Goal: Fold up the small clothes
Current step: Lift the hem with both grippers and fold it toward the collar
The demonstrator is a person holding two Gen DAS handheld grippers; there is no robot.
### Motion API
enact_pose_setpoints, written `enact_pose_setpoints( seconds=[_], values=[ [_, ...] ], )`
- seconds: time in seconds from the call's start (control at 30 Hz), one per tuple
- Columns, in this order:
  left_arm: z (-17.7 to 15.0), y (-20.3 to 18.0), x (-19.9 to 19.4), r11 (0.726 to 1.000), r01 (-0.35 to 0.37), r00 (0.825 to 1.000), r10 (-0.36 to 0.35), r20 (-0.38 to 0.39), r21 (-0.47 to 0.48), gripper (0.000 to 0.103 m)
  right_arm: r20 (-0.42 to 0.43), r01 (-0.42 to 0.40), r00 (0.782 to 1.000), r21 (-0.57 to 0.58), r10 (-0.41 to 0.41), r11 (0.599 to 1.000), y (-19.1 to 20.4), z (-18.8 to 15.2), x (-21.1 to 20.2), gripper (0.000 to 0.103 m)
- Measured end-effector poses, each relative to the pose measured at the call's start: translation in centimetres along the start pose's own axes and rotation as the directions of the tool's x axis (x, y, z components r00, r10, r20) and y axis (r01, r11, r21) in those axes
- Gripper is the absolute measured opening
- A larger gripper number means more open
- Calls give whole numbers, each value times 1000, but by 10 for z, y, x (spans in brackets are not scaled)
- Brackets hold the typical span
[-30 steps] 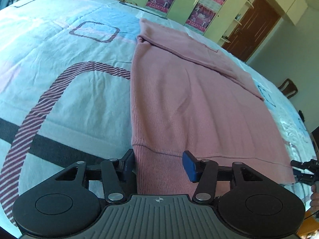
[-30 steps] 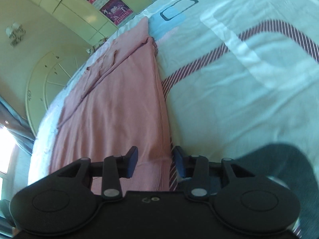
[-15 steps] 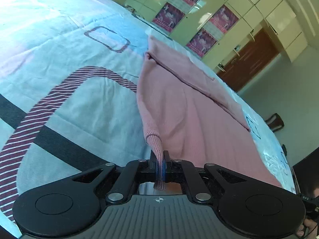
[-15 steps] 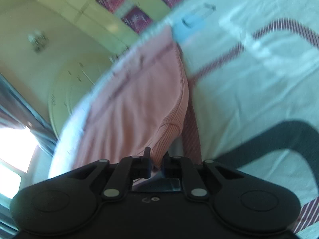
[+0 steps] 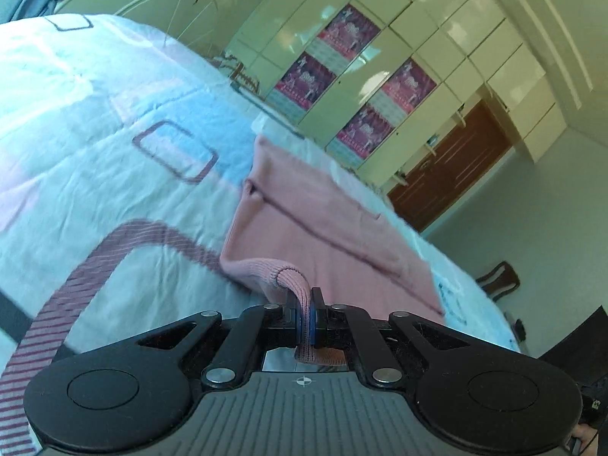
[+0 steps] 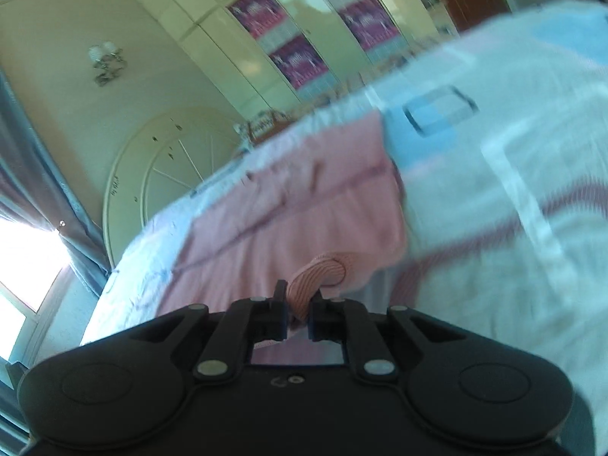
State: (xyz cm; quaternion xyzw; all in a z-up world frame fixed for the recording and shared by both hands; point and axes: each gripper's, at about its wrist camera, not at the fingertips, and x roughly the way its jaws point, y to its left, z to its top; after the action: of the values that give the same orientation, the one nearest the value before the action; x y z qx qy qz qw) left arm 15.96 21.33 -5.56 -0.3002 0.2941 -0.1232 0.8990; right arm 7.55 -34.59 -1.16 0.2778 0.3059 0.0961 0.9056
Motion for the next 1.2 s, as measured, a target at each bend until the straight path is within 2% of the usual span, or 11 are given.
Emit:
enact_pose_setpoints(
  seconds=[0.1,0.23,0.47,0.73,0.9,1.0,1.03,1.07,1.1,1.13,1.2],
  values=[
    [41,-18,24,999,36,998,-36,55,-5,3,53,-3,999,-48,6,999,15,41,9,9],
    [97,-39,85,999,36,996,-35,83,-16,3,82,14,997,-41,-11,999,20,97,45,9],
    [160,-49,216,999,-41,999,41,22,-31,3,60,61,996,56,-65,997,-9,178,155,9],
    [177,-24,332,991,-129,989,126,-83,-27,3,-37,94,995,144,-90,985,-62,204,268,9],
    [174,-13,372,993,-120,988,120,-93,4,3,-77,101,993,165,-89,981,-86,203,315,10],
    [175,-5,394,993,-117,989,113,-94,-35,4,-63,100,994,153,-91,983,-93,203,332,20],
    [176,-4,398,992,-121,989,116,-91,-44,18,-40,96,995,152,-91,984,-95,204,332,35],
    [177,-3,400,992,-121,990,117,-78,-42,34,-16,86,996,156,-85,984,-96,205,331,55],
    [178,-4,398,991,-131,991,130,-44,-26,73,25,89,995,153,-94,984,-96,207,326,66],
    [179,-8,396,988,-153,988,153,-4,1,89,59,97,993,130,-105,987,-94,209,321,69],
    [183,-12,392,986,-148,989,146,28,76,89,49,82,995,85,-87,993,-93,215,319,50]
  ],
)
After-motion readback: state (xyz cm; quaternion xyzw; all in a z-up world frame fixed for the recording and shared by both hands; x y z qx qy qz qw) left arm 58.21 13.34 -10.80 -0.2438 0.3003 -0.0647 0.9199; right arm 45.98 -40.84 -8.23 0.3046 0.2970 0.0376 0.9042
